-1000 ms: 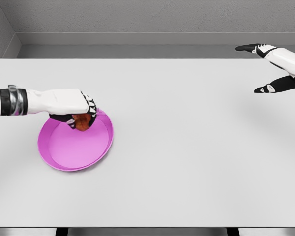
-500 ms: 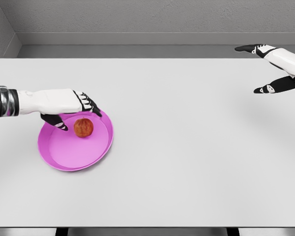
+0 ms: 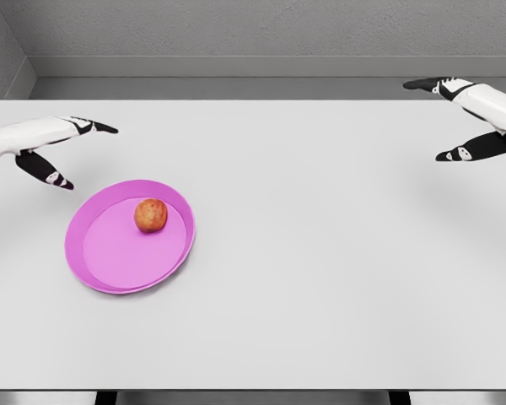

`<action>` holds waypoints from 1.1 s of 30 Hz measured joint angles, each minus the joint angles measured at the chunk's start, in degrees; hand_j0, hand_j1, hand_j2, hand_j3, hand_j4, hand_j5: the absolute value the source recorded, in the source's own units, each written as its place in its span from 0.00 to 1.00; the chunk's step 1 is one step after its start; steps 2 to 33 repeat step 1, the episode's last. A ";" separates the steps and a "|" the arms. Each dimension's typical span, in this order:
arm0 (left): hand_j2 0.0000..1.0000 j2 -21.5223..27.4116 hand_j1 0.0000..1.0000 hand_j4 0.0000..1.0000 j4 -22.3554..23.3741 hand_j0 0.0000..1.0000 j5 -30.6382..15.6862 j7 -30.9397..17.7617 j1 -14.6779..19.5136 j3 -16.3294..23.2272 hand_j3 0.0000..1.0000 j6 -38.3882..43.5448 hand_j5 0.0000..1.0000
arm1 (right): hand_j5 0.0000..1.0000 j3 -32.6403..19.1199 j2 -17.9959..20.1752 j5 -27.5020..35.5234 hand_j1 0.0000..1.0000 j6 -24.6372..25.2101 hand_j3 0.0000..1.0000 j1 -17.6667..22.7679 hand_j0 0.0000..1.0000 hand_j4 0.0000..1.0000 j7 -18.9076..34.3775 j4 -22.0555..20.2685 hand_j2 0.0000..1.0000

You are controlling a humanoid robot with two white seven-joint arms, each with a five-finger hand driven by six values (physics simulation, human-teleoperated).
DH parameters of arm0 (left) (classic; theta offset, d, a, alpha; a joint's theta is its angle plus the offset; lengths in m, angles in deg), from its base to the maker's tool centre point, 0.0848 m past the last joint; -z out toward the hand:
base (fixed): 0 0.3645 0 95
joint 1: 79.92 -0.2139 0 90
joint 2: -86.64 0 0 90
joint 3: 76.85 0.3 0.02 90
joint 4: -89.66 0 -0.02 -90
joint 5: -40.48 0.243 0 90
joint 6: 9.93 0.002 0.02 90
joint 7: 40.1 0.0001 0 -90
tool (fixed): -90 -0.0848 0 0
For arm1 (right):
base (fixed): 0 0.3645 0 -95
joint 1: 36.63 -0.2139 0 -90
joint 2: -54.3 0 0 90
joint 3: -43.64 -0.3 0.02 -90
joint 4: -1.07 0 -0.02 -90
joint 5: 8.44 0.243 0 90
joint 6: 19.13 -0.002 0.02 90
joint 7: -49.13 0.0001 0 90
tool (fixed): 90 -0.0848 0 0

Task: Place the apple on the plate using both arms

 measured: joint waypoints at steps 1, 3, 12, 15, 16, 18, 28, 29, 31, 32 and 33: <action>1.00 -0.10 1.00 1.00 0.30 1.00 -0.06 0.00 0.00 -0.08 1.00 0.00 1.00 | 1.00 0.01 0.00 0.00 1.00 0.00 1.00 0.09 1.00 1.00 0.00 -0.01 1.00; 1.00 -0.10 1.00 1.00 0.30 1.00 -0.06 0.00 0.00 -0.08 1.00 0.00 1.00 | 1.00 0.01 0.00 0.00 1.00 0.00 1.00 0.09 1.00 1.00 0.00 -0.01 1.00; 1.00 -0.10 1.00 1.00 0.30 1.00 -0.06 0.00 0.00 -0.08 1.00 0.00 1.00 | 1.00 0.01 0.00 0.00 1.00 0.00 1.00 0.09 1.00 1.00 0.00 -0.01 1.00; 1.00 -0.10 1.00 1.00 0.30 1.00 -0.06 0.00 0.00 -0.08 1.00 0.00 1.00 | 1.00 0.01 0.00 0.00 1.00 0.00 1.00 0.09 1.00 1.00 0.00 -0.01 1.00; 1.00 -0.10 1.00 1.00 0.30 1.00 -0.06 0.00 0.00 -0.08 1.00 0.00 1.00 | 1.00 0.01 0.00 0.00 1.00 0.00 1.00 0.09 1.00 1.00 0.00 -0.01 1.00; 1.00 -0.10 1.00 1.00 0.30 1.00 -0.06 0.00 0.00 -0.08 1.00 0.00 1.00 | 1.00 0.01 0.00 0.00 1.00 0.00 1.00 0.09 1.00 1.00 0.00 -0.01 1.00; 1.00 -0.10 1.00 1.00 0.30 1.00 -0.06 0.00 0.00 -0.08 1.00 0.00 1.00 | 1.00 0.01 0.00 0.00 1.00 0.00 1.00 0.09 1.00 1.00 0.00 -0.01 1.00; 1.00 -0.10 1.00 1.00 0.30 1.00 -0.06 0.00 0.00 -0.08 1.00 0.00 1.00 | 1.00 0.01 0.00 0.00 1.00 0.00 1.00 0.09 1.00 1.00 0.00 -0.01 1.00; 1.00 -0.10 1.00 1.00 0.30 1.00 -0.06 0.00 0.00 -0.08 1.00 0.00 1.00 | 1.00 0.01 0.00 0.00 1.00 0.00 1.00 0.09 1.00 1.00 0.00 -0.01 1.00; 1.00 -0.10 1.00 1.00 0.30 1.00 -0.06 0.00 0.00 -0.08 1.00 0.00 1.00 | 1.00 0.01 0.00 0.00 1.00 0.00 1.00 0.09 1.00 1.00 0.00 -0.01 1.00; 1.00 -0.10 1.00 1.00 0.30 1.00 -0.06 0.00 0.00 -0.08 1.00 0.00 1.00 | 1.00 0.01 0.00 0.00 1.00 0.00 1.00 0.09 1.00 1.00 0.00 -0.01 1.00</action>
